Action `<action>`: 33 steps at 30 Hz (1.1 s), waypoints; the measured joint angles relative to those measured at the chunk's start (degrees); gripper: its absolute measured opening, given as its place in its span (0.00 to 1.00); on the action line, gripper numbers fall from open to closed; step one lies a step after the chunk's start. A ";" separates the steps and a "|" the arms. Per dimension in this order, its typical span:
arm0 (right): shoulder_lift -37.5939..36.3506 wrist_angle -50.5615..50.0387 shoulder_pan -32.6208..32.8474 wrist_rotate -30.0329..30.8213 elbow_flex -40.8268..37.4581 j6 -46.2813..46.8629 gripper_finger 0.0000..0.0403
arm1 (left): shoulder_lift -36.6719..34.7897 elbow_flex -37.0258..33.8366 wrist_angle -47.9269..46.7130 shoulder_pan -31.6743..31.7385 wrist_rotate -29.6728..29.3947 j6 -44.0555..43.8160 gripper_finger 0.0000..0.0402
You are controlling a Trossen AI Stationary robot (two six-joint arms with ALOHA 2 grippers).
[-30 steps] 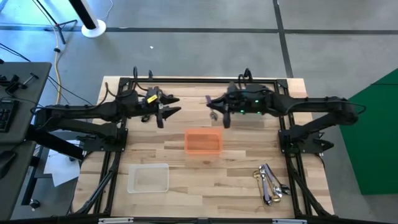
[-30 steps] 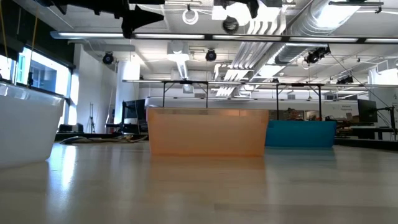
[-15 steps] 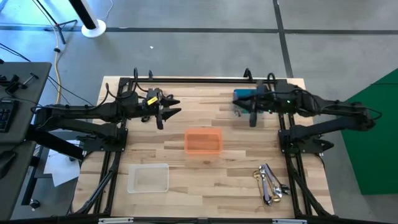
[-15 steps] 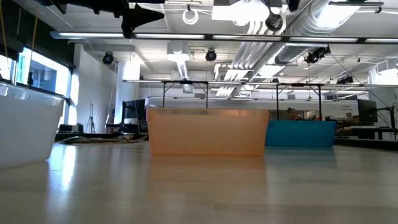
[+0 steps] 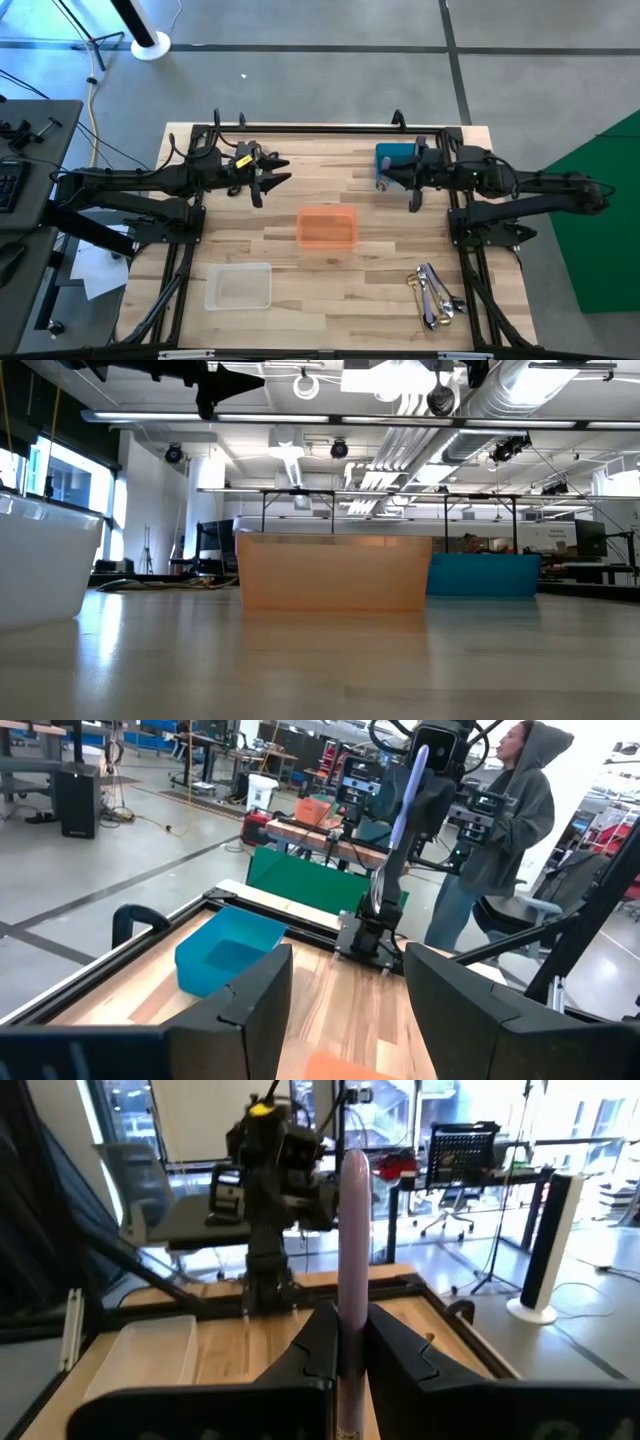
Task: Sort silverware by color (type)
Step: Put the top right violet spoon into the blue bin
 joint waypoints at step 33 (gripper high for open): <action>8.69 -21.75 -9.59 7.67 14.73 -3.92 0.04 | 0.00 0.00 -0.24 -0.02 0.02 -0.02 0.45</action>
